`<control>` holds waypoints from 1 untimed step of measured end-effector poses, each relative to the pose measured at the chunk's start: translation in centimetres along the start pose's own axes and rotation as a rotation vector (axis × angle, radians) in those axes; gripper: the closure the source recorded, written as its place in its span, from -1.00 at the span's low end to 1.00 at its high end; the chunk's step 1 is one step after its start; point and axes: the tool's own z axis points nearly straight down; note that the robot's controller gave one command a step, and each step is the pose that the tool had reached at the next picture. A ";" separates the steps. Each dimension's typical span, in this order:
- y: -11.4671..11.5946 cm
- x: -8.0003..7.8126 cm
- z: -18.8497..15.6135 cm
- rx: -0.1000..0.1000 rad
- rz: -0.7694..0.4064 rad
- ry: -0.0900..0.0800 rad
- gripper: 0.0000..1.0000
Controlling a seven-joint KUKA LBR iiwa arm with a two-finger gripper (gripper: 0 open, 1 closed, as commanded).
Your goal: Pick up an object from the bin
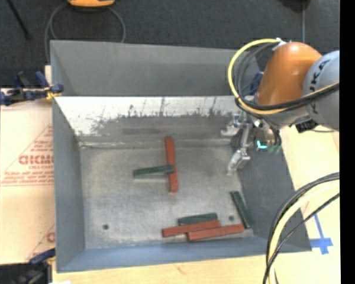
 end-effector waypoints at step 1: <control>0.0 -0.2 -0.5 0.001 -0.002 -0.008 -1.00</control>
Offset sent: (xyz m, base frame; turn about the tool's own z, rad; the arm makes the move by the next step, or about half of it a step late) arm -0.1065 0.0556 0.0199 -0.1635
